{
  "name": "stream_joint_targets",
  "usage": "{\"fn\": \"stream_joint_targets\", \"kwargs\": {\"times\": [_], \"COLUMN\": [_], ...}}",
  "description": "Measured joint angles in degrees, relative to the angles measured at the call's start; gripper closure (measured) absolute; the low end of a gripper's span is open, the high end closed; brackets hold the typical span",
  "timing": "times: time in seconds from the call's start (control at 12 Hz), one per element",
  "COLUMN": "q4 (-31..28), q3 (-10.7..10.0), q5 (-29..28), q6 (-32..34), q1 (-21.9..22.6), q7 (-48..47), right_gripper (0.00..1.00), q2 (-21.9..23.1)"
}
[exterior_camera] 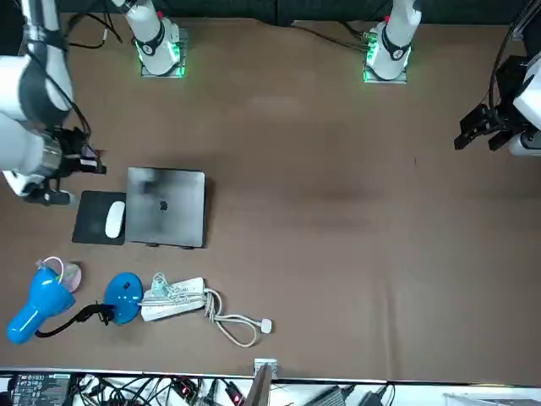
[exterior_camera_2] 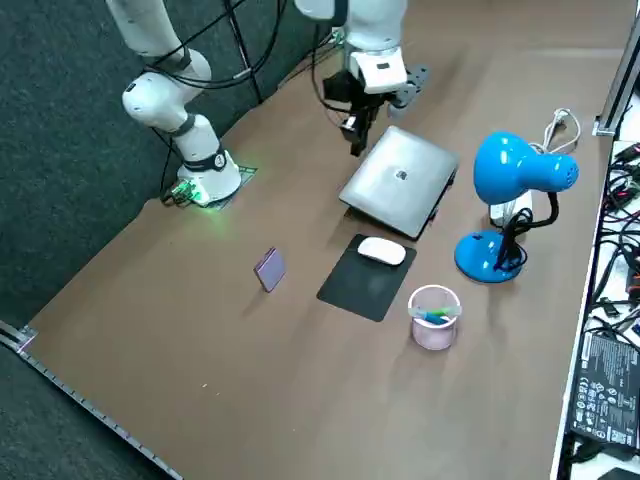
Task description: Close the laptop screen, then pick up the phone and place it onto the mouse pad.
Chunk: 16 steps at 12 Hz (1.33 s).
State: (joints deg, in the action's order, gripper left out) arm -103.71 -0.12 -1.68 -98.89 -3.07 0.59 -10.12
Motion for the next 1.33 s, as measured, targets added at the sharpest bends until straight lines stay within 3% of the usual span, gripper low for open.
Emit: {"fn": "stream_joint_targets", "kwargs": {"times": [0.08,0.25,0.33,0.42,0.58,0.83,1.33], "q4": [-0.34,-1.84,-3.63,-4.63,-6.56,-10.34,-23.95], "q3": [-0.04,-0.07,-0.08,-0.11,-0.19,-0.20,-0.14], "q5": [0.02,0.33,1.00,1.13,1.21,3.21,6.46], "q6": [0.78,1.05,0.53,-0.42,-2.51,-7.09,-19.68], "q1": [-1.70,-4.75,-8.20,-10.35,-14.20,-16.80,-20.39], "q7": [2.99,8.76,17.04,21.72,29.61,36.72,56.09], "right_gripper": [0.88,0.67,0.45,0.34,0.31,0.02,0.00], "q2": [0.85,1.96,2.21,2.20,2.19,2.71,8.77]}}
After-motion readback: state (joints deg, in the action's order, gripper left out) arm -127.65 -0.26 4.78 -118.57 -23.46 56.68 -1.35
